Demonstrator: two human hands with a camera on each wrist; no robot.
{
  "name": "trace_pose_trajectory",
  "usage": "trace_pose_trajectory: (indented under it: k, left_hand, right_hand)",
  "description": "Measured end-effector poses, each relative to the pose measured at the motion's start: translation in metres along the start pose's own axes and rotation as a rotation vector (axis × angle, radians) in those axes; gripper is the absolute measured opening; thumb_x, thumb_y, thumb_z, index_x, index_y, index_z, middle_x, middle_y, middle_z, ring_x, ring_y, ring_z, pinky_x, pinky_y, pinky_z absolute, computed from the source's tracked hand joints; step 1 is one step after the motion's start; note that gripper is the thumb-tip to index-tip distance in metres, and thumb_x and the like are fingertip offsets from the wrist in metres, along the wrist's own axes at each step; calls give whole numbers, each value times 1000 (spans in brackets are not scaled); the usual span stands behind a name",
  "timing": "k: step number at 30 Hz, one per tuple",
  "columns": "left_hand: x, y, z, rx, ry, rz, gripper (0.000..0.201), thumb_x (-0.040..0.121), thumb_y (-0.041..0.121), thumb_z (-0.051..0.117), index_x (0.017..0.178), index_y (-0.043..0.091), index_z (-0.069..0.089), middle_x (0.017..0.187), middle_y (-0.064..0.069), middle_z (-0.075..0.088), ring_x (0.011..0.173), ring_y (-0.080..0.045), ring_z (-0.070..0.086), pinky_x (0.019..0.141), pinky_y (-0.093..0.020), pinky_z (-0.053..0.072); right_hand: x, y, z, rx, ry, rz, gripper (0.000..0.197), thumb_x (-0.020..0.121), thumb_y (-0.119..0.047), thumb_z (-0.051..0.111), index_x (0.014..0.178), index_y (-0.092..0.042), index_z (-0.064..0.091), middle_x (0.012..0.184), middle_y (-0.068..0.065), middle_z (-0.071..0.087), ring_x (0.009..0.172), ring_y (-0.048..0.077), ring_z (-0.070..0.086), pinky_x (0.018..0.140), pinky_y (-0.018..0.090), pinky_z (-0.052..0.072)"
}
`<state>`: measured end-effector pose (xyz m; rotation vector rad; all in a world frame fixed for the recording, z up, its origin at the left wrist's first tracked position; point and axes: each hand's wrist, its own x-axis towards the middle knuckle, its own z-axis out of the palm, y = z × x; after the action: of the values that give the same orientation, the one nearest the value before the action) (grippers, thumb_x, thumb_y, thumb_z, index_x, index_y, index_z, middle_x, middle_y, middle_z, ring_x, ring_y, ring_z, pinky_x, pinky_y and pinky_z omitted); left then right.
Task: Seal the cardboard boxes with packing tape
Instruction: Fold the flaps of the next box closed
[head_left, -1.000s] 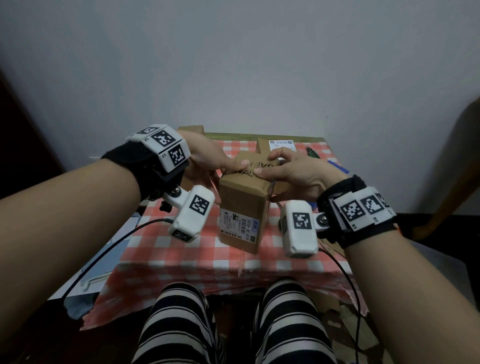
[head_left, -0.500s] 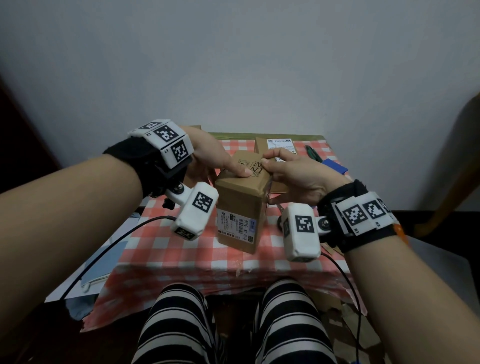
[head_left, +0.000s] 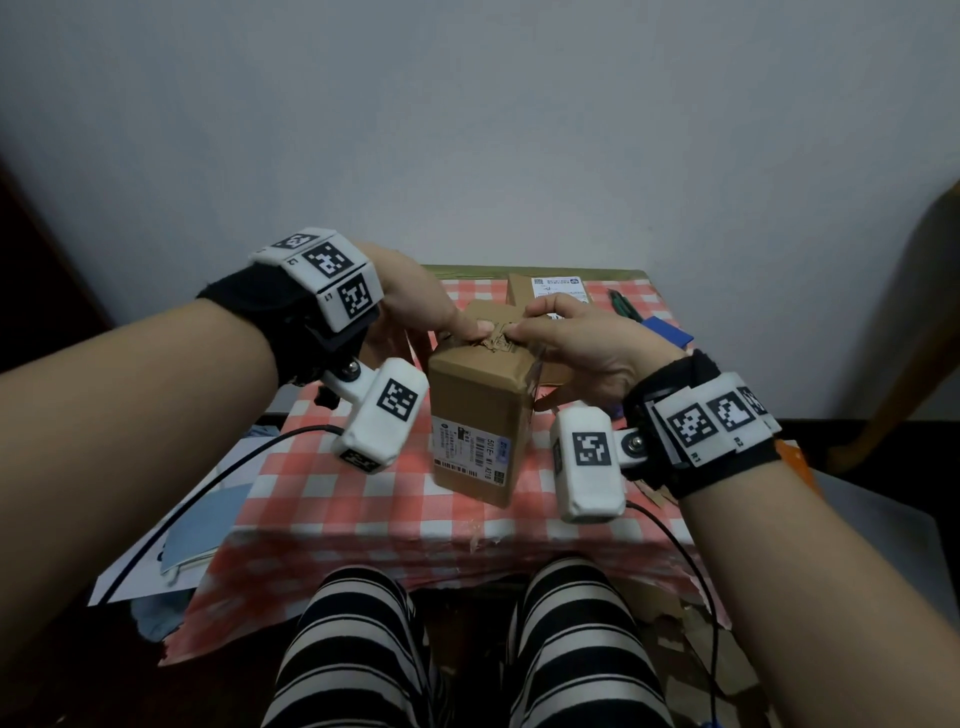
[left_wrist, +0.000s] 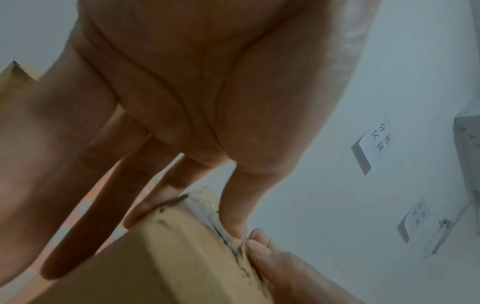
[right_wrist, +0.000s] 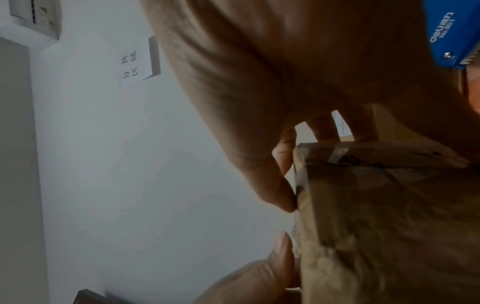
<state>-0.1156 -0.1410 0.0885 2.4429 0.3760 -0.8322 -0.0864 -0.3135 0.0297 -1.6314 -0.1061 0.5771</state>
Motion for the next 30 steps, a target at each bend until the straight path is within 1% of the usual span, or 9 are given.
trace_pose_trajectory:
  k: [2,7,11,14,19,22,24,26,30]
  left_hand:
    - [0,1,2,-5,1,5,60,91,58,49,112,3,62,111,-17,69,104,-33,66,71,-36,53]
    - [2,2,4,-67,20,33,52,92,50,52,104,0,60,102,-21,69,86,-32,68,81,-41,53]
    - [2,3,7,-213,3,40,37,97,35,51,98,-2,55,88,-18,65,76,-30,65,82,-43,53]
    - [3,2,8,-234,8,38,34,97,32,50,98,-2,54,86,-18,64,77,-30,65,83,-44,53]
    - [3,-5,3,-195,-2,20,47,94,34,56,119,-6,54,106,-25,64,103,-38,64,101,-50,46]
    - [-2,-2,0,-161,92,74,36,88,28,66,111,1,57,97,-18,66,81,-29,66,81,-40,58]
    - [-5,2,-1,-138,208,153,25,82,20,74,96,6,58,87,-10,63,69,-19,60,58,-28,54]
    - [-7,4,-1,-152,278,229,18,77,14,77,83,9,61,74,-3,62,64,-14,54,54,-23,45]
    - [-11,7,0,-181,299,249,6,77,8,76,80,7,71,68,-1,67,64,-10,60,55,-19,52]
  right_hand:
    - [1,-1,2,-10,9,-2,22,88,-11,68,97,-24,52,115,13,58,98,29,56,79,59,52]
    - [4,-4,2,-10,9,18,24,86,-5,64,97,-21,51,107,12,56,98,28,55,89,65,47]
    - [4,-6,3,28,14,22,25,86,0,64,96,-18,50,98,12,57,87,25,56,69,49,53]
    - [4,-5,5,36,15,16,28,85,1,67,94,-20,50,104,14,57,90,28,55,66,48,51]
    - [3,0,-3,130,-53,10,31,85,0,70,99,-21,52,98,11,66,80,24,65,74,54,54]
    - [1,2,-7,204,-83,10,29,87,3,65,100,-19,52,87,9,68,67,18,68,60,44,58]
    - [2,4,-7,185,-74,2,28,87,1,66,99,-20,53,86,6,69,73,19,68,72,50,57]
    - [3,4,-7,150,-62,-4,29,85,-2,70,97,-23,54,91,4,68,90,22,64,90,62,48]
    - [3,4,-6,155,-66,-2,29,83,-3,71,97,-23,55,97,5,67,98,25,60,96,66,42]
